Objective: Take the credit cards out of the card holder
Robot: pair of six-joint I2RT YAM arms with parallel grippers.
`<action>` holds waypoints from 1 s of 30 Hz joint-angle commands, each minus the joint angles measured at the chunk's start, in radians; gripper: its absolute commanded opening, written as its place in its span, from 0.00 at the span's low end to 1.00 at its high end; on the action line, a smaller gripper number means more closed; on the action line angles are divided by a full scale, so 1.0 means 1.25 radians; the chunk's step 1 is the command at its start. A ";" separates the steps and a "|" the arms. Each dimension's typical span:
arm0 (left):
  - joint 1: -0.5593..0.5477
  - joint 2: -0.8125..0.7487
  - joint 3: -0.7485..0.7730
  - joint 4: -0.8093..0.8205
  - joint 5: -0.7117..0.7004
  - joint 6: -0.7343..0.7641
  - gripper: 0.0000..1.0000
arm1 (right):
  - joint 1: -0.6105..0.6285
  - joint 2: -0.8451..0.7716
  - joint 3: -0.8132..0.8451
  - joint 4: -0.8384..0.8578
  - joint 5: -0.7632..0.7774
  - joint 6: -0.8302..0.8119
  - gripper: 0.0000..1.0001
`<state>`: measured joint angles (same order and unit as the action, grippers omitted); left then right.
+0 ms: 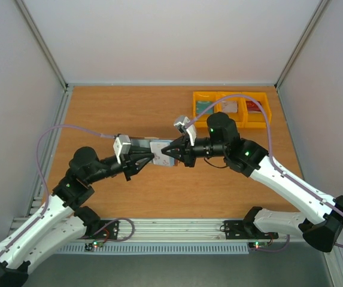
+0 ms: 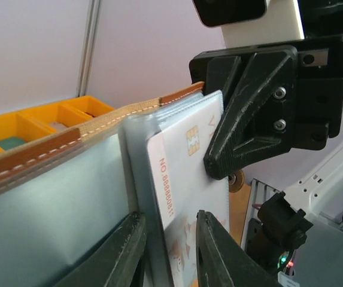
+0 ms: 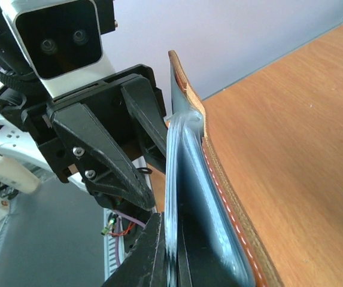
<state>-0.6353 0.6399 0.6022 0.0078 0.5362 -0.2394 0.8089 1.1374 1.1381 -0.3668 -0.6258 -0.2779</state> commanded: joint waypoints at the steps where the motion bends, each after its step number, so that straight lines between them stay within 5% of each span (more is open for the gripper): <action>1: 0.033 -0.014 -0.012 0.002 -0.035 -0.106 0.27 | 0.001 -0.042 -0.009 0.055 -0.085 -0.031 0.01; 6: 0.041 -0.002 -0.030 0.186 0.202 -0.173 0.31 | 0.001 -0.038 -0.005 0.047 -0.133 -0.053 0.01; 12: 0.038 0.010 -0.007 0.166 0.192 -0.189 0.21 | 0.001 -0.029 -0.006 0.091 -0.169 -0.048 0.01; 16: 0.038 0.004 -0.013 0.171 0.200 -0.195 0.01 | 0.001 -0.029 -0.001 0.078 -0.171 -0.055 0.01; 21: 0.038 0.001 -0.016 0.185 0.228 -0.188 0.00 | 0.001 -0.025 -0.002 0.060 -0.155 -0.059 0.02; 26: 0.038 -0.011 -0.033 0.155 0.165 -0.214 0.00 | -0.011 -0.029 -0.031 0.051 -0.133 -0.055 0.19; 30: 0.038 -0.014 -0.088 0.162 0.157 -0.267 0.00 | -0.021 -0.019 -0.087 0.064 -0.136 -0.016 0.20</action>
<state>-0.5842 0.6338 0.5514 0.1680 0.7544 -0.5076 0.7925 1.1038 1.0901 -0.3134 -0.7818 -0.3367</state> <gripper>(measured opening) 0.014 0.201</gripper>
